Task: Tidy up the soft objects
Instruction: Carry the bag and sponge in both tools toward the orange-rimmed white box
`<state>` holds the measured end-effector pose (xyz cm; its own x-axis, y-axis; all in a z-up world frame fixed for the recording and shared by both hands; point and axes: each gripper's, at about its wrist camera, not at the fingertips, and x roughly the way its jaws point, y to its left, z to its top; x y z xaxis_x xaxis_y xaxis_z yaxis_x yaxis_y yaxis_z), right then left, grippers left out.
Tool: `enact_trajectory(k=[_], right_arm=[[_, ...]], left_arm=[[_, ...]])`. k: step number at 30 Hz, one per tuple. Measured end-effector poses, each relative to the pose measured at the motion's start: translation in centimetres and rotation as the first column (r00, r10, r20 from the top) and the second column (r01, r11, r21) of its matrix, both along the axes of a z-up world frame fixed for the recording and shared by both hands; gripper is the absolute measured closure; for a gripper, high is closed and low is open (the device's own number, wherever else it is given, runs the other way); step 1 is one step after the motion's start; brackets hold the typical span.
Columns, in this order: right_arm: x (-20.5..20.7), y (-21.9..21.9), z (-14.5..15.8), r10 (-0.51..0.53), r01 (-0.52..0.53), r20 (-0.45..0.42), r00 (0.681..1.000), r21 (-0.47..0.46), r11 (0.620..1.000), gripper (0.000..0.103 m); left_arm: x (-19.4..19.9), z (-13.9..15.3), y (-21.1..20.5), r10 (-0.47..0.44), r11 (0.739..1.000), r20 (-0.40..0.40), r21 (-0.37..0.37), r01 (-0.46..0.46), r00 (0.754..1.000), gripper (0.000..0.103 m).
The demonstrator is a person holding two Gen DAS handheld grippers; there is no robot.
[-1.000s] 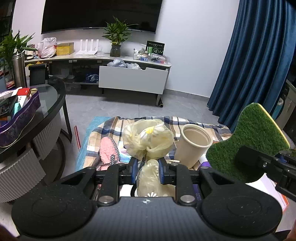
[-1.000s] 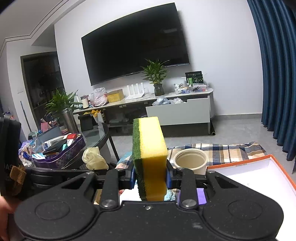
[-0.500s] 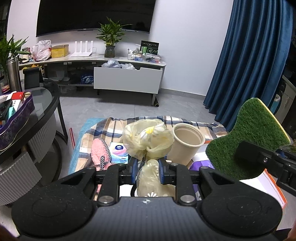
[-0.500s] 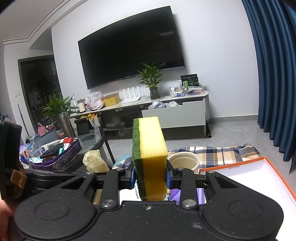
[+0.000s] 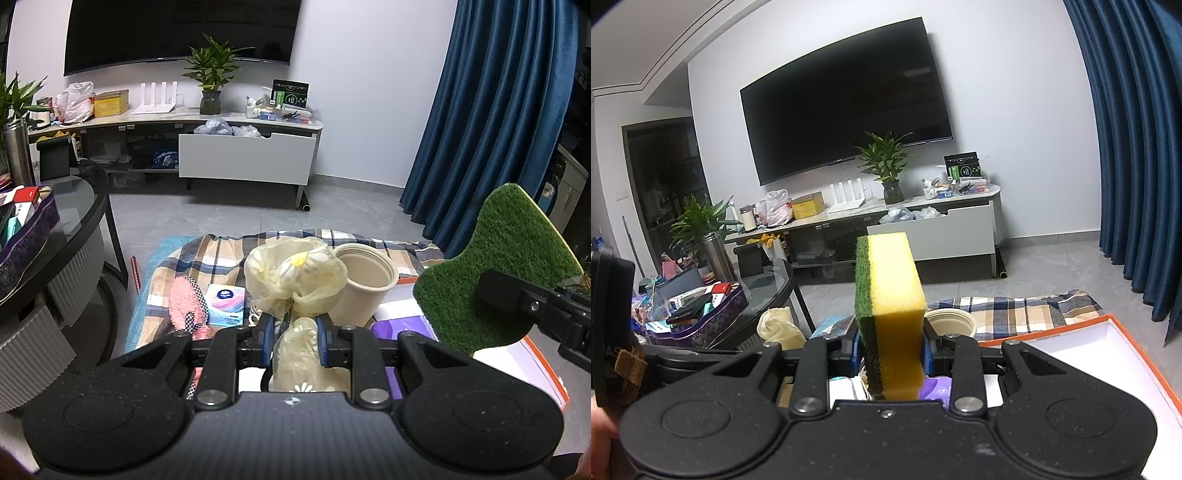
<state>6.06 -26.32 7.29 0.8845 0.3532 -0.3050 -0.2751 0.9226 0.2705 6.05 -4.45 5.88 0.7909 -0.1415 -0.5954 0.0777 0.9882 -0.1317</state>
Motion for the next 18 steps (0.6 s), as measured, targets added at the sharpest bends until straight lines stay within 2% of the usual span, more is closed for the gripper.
enact_trajectory(k=[18], right_arm=[[-0.2,-1.5,-0.1,-0.054,0.054,0.013,0.998,0.011,0.998,0.065]], left_arm=[[0.1,-0.2,-1.8,-0.045,0.999,-0.002,0.001,0.045,0.999,0.078]])
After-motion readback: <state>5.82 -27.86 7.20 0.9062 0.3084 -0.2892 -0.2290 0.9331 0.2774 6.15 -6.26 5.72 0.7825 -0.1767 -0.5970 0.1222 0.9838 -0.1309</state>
